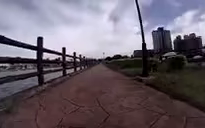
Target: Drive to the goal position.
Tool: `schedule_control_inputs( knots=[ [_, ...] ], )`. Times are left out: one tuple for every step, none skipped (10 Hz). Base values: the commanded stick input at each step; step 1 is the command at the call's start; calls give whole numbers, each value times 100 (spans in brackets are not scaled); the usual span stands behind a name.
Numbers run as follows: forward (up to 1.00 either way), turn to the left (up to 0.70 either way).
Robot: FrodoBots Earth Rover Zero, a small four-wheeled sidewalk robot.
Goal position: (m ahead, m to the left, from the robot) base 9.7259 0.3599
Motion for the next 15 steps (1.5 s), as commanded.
schedule_control_inputs(
  knots=[
    [70,11],
    [70,11],
    [70,11],
    [70,11],
    [70,-24],
    [70,-24],
    [70,-19],
    [70,3],
    [70,11],
    [70,11],
    [70,2],
    [70,-16],
    [70,-24],
    [70,-24],
    [70,-24]
  ],
)
